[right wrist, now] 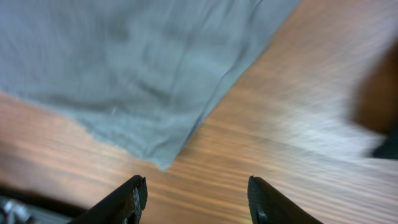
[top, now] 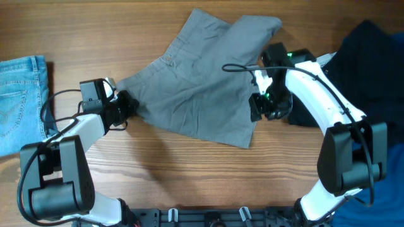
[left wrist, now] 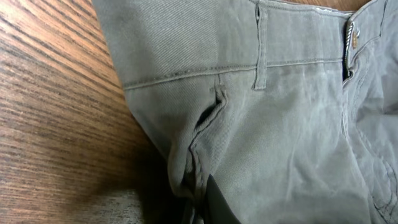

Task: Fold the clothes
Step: 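Hold the shorts with both grippers and stretch them flat on the table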

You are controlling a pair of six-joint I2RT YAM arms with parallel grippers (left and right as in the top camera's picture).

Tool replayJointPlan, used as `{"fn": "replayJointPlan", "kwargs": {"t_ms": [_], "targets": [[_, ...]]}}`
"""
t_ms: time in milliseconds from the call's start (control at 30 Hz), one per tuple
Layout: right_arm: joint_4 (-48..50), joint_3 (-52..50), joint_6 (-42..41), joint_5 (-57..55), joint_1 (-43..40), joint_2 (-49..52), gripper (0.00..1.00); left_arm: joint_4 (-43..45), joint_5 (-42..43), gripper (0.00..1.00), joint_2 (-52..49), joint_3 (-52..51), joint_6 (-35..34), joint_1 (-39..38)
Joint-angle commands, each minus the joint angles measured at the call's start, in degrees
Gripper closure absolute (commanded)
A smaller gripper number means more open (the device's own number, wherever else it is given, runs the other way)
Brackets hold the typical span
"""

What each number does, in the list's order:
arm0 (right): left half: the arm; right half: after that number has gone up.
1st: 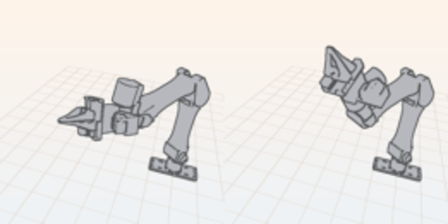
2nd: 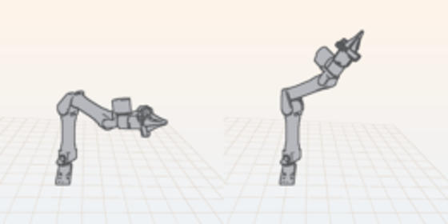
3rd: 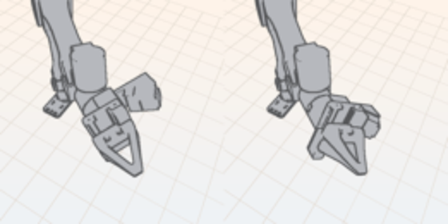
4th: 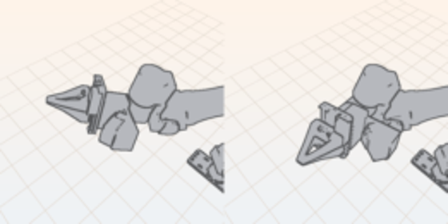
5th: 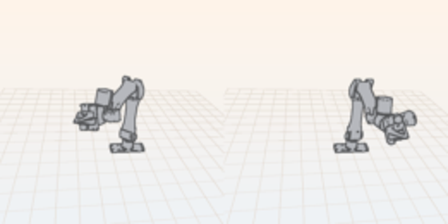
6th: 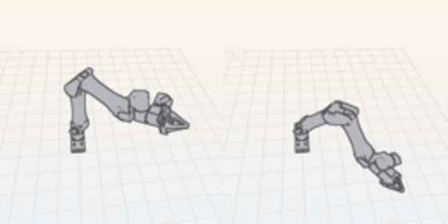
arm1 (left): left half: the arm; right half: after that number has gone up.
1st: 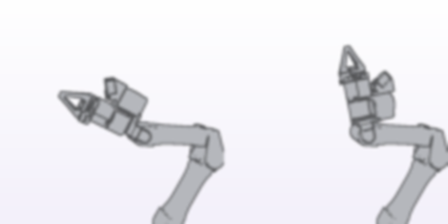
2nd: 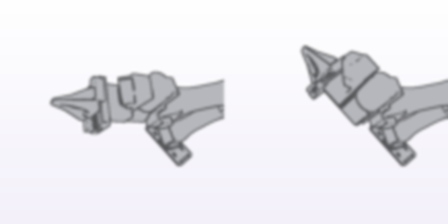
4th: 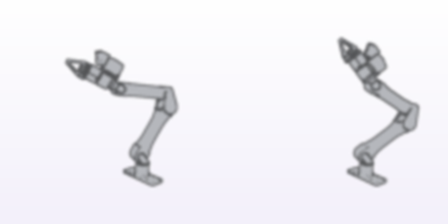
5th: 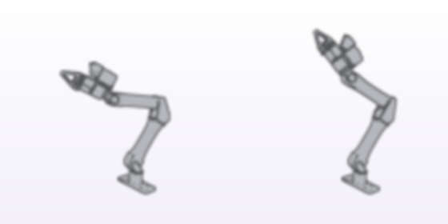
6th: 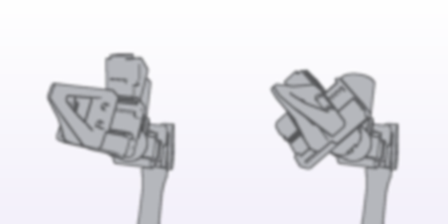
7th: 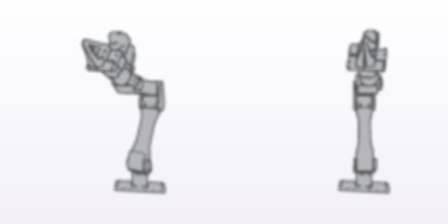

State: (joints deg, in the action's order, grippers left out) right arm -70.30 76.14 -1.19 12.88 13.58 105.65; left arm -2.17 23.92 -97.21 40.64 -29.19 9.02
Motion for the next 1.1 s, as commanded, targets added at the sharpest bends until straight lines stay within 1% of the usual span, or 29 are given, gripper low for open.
{"fn": "replayJointPlan", "kwargs": {"t_ms": [0, 33, 67, 133, 167, 200, 233, 333, 433, 500, 533, 567, 633, 733, 767, 900, 933, 1033, 1067], "targets": [[2.4, -4.7, 1.0, 11.3, 0.5, -0.3, 0.4, -0.3, 1.3, 0.96, -0.4, -0.1, 0.3, 0.1], [3.0, -5.6, 1.0, 12.6, 0.7, -0.3, 0.39, -0.3, 1.3, 0.94, -0.4, -0.1, 0.3, 0.1], [4.0, -6.8, 1.0, 13.7, 1.1, -0.3, 0.39, -0.3, 1.3, 0.9, -0.4, -0.1, 0.3, 0.1], [5.9, -8.8, -0.1, 14.1, 1.8, -0.3, 0.39, -0.2, 1.3, 0.69, -0.4, -0.1, 0.3, 0.1], [6.9, -10.0, -1.6, 13.9, 2.3, -0.3, 0.39, 0.0, 1.3, 0.39, -0.4, -0.1, 0.3, 0.1], [8.3, -11.2, -3.1, 13.7, 2.7, -0.3, 0.39, 0.5, 1.3, 0.1, -0.4, -0.1, 0.3, 0.1], [9.4, -12.1, -4.1, 13.7, 3.0, -0.3, 0.39, 1.3, 1.3, 0.0, -0.4, -0.1, 0.3, 0.1], [12.3, -14.1, -6.1, 13.7, 3.6, -0.3, 0.39, 5.0, 0.8, 0.0, -0.4, -0.1, 0.3, 0.3], [15.6, -15.8, -8.3, 13.6, 3.7, -0.3, 0.39, 9.2, -1.6, 0.0, -0.4, -0.1, 0.3, 0.2], [18.3, -17.1, -10.3, 13.4, 3.7, -0.3, 0.41, 10.8, -3.5, 0.0, -0.4, -0.1, 0.2, 0.2], [19.1, -17.7, -11.2, 13.0, 3.7, -0.3, 0.43, 11.5, -3.7, 0.0, -0.4, -0.1, 0.3, 0.2], [19.7, -18.2, -12.1, 12.3, 3.7, -0.3, 0.46, 11.9, -3.7, 0.0, -0.4, -0.1, 0.2, 0.2], [20.2, -18.9, -13.4, 11.5, 3.7, -0.3, 0.56, 12.1, -3.7, 0.0, -0.4, -0.1, 0.3, 0.2], [20.3, -19.5, -14.0, 10.6, 3.7, -0.3, 0.78, 11.7, -5.2, 0.0, -0.4, -0.1, 0.3, 0.2], [20.2, -19.5, -13.9, 10.6, 3.7, -0.3, 0.83, 11.6, -5.6, 0.02, -0.4, -0.1, 0.3, 0.2], [20.1, -19.5, -14.0, 10.4, 3.7, -0.3, 0.96, 11.6, -5.8, 0.24, -0.4, -0.1, 0.3, 0.2], [20.1, -19.5, -14.0, 10.1, 3.7, -0.3, 0.96, 11.5, -5.8, 0.27, -0.4, -0.1, 0.3, 0.2], [19.3, -19.5, -15.0, 7.5, 3.7, -0.3, 0.96, 10.6, -6.4, 0.28, -0.4, -0.1, 0.3, 0.2], [18.4, -19.5, -16.9, 4.3, 3.7, -0.3, 0.96, 10.0, -6.8, 0.28, -0.4, -0.1, 0.3, 0.2]]}}
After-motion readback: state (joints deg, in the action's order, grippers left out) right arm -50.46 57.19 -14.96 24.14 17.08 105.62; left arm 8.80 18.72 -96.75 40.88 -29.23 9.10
